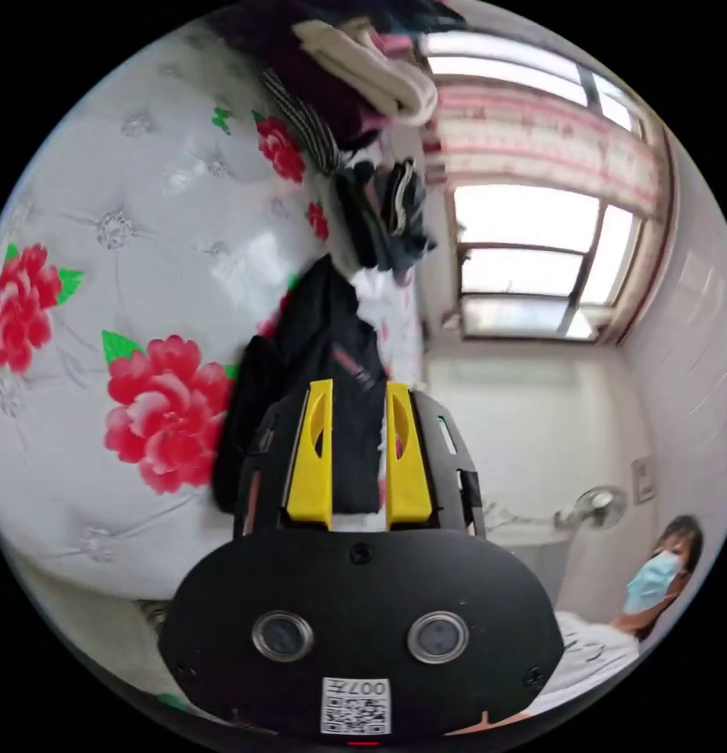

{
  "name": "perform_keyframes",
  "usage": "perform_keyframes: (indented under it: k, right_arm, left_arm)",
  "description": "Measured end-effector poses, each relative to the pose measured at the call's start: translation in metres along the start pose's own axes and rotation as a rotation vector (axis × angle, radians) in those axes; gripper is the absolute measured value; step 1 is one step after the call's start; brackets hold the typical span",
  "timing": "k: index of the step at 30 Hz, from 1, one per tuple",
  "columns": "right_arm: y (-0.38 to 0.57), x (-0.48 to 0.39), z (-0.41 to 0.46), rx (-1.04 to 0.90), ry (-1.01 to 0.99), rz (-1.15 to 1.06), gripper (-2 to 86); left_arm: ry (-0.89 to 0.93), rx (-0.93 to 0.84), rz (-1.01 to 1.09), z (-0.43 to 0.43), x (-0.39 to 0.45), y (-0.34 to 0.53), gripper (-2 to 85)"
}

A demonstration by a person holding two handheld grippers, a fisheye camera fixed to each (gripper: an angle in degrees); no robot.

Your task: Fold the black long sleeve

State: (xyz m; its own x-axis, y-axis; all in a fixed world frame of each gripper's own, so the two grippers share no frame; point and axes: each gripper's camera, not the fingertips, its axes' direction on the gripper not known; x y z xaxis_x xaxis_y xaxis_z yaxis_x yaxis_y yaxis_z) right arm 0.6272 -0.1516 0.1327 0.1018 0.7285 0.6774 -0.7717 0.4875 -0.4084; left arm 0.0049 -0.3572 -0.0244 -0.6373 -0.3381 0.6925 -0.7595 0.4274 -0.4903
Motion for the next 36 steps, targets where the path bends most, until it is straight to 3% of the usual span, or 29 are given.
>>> perform_keyframes:
  k: [4, 11, 15, 22, 25, 29, 36]
  right_arm:
    - [0.037, 0.011, 0.019, -0.069, 0.152, 0.039, 7.5]
    - [0.068, 0.035, 0.039, -0.09, 0.235, 0.205, 7.4]
    - [0.061, 0.031, 0.057, -0.115, 0.253, 0.198, 6.1]
    - [0.04, -0.013, 0.051, -0.149, 0.313, -0.051, 1.9]
    - [0.041, -0.022, 0.054, -0.173, 0.313, -0.139, 2.1]
    - [0.042, 0.011, 0.071, -0.258, 0.32, -0.013, 4.5]
    - [0.07, 0.035, 0.017, -0.183, 0.209, 0.028, 8.0]
  left_arm:
    - [-0.242, -0.167, 0.126, 0.016, -0.002, 0.022, 11.4]
    - [-0.324, -0.323, 0.254, 0.06, 0.017, 0.019, 13.1]
    - [-0.445, -0.412, 0.265, 0.091, 0.032, 0.013, 5.6]
    - [-0.312, -0.237, 0.217, 0.051, 0.053, 0.045, 0.5]
    - [-0.38, -0.202, 0.178, 0.043, 0.043, 0.071, 0.8]
    - [-0.406, -0.189, 0.052, 0.05, 0.025, 0.078, 4.7]
    - [-0.462, -0.269, 0.197, 0.036, 0.054, 0.079, 11.3]
